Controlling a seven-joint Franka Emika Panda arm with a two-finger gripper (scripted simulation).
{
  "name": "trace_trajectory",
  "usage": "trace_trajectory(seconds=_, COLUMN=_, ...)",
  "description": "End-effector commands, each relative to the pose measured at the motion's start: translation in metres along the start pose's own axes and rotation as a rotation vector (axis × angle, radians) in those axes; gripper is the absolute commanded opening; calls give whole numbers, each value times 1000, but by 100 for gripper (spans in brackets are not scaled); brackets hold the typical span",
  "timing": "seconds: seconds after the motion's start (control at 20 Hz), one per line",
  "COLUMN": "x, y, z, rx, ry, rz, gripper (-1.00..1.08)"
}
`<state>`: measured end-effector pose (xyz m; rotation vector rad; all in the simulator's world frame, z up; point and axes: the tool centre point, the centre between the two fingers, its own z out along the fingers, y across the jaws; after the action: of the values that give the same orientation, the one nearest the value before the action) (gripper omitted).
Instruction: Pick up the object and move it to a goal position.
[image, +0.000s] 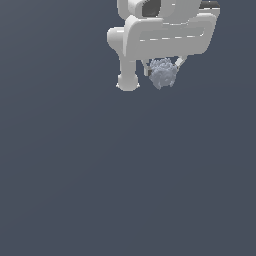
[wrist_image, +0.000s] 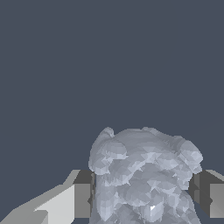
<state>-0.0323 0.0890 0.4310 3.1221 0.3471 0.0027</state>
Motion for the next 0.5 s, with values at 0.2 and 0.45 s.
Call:
trace_trajectory(seconds=0.2, x=5, y=-7, z=-44, rx=0, ry=-2, rz=1, gripper=-100)
trace_trajectory(seconds=0.45, x=8, y=-9, z=-64, rx=1, ry=-2, rz=1, gripper=-100)
